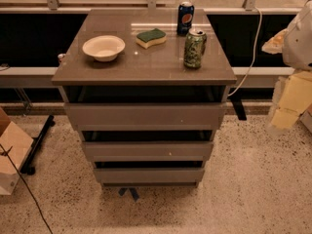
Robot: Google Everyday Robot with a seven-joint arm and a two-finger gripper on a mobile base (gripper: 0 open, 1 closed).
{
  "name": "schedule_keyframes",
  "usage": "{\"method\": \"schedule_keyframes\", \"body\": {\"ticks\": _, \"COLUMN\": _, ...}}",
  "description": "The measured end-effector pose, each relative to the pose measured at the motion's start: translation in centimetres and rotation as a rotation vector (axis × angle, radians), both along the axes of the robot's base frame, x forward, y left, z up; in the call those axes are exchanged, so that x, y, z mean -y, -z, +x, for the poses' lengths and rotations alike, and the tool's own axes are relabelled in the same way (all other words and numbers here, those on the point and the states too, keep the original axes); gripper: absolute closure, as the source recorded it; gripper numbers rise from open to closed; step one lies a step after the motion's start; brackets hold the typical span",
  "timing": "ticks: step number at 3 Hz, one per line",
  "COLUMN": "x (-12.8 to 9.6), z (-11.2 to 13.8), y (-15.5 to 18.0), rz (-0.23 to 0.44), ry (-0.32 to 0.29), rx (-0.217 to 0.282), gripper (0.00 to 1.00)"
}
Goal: Open top drawer
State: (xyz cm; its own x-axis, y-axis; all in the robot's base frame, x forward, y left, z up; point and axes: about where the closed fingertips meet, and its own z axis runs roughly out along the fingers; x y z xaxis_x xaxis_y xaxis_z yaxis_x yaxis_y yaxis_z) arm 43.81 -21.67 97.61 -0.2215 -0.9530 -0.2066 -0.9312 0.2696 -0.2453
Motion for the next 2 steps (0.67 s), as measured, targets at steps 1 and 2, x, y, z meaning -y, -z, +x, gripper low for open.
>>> {"method": "schedule_keyframes", "body": {"ticks": 1, "x": -0.1, "z": 0.0, "y": -0.1, "rz": 0.0, "ry": -0.001, "rx": 0.005, "gripper": 0.0}}
{"method": "schedule_keyframes", "body": {"ticks": 2, "x": -1.0, "z": 0.6, "y": 1.0, "rz": 0.013, "ry": -0.027, "rx": 0.027, "gripper": 0.0}}
